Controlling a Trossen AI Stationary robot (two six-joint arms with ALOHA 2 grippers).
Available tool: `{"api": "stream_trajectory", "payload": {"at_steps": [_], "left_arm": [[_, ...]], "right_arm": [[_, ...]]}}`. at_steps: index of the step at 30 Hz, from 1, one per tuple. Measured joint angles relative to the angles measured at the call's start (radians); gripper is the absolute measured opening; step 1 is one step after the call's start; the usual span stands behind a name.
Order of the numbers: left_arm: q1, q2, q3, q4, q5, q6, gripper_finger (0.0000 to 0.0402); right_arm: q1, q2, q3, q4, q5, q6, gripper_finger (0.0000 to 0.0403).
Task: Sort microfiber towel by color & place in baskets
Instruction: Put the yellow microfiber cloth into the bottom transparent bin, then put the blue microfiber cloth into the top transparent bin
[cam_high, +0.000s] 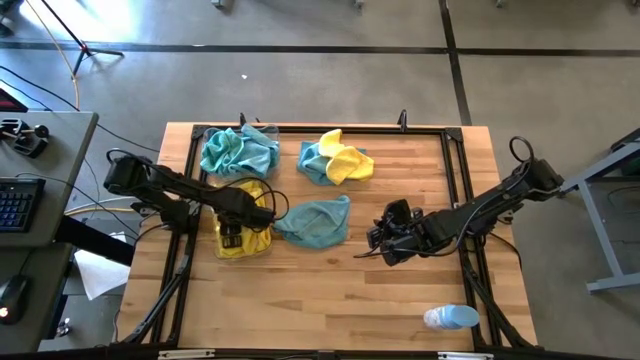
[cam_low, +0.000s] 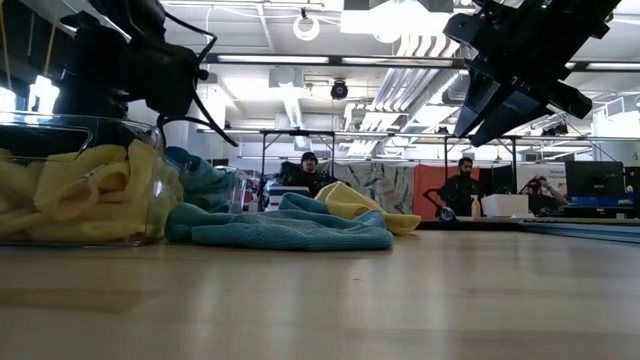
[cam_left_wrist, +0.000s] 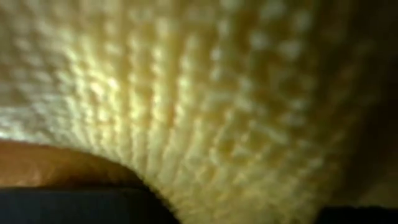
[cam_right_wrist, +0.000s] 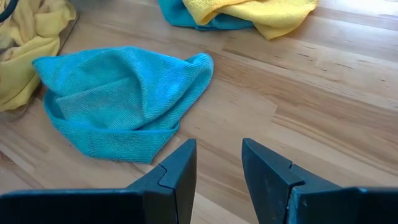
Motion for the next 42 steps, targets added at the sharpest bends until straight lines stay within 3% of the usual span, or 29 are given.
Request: {"api": "stream_trajectory", "payload": {"at_steps": [10,23,27,34,42], "left_arm": [[0.000,-0.030,0.127,-0.153,-0.005,-0.103,0.0140],[-0.001,-0.032,0.394,-0.342,-0.003,-0.130,0.0140],[-0.001,-0.032,0.477,-0.379,-0.049,-0.131,0.0140],[-0.017,-0.034,0.545,-0.328,-0.149,-0.113,0.0140],[-0.030,-0.043,0.416,-0.009,-0.110,0.008,0.0140]], "right_arm": [[0.000,0.000,0.000,-0.001,-0.004,-0.016,0.0124],[0.000,0.000,0.000,0.003,-0.024,-0.043,0.0124],[0.000,0.000,0.000,0.017,-0.024,-0.042,0.0124],[0.000,0.000,0.000,0.044,0.009,-0.042,0.0124],[-0.048,0.000,0.000,0.179,0.030,-0.109,0.0124]]}}
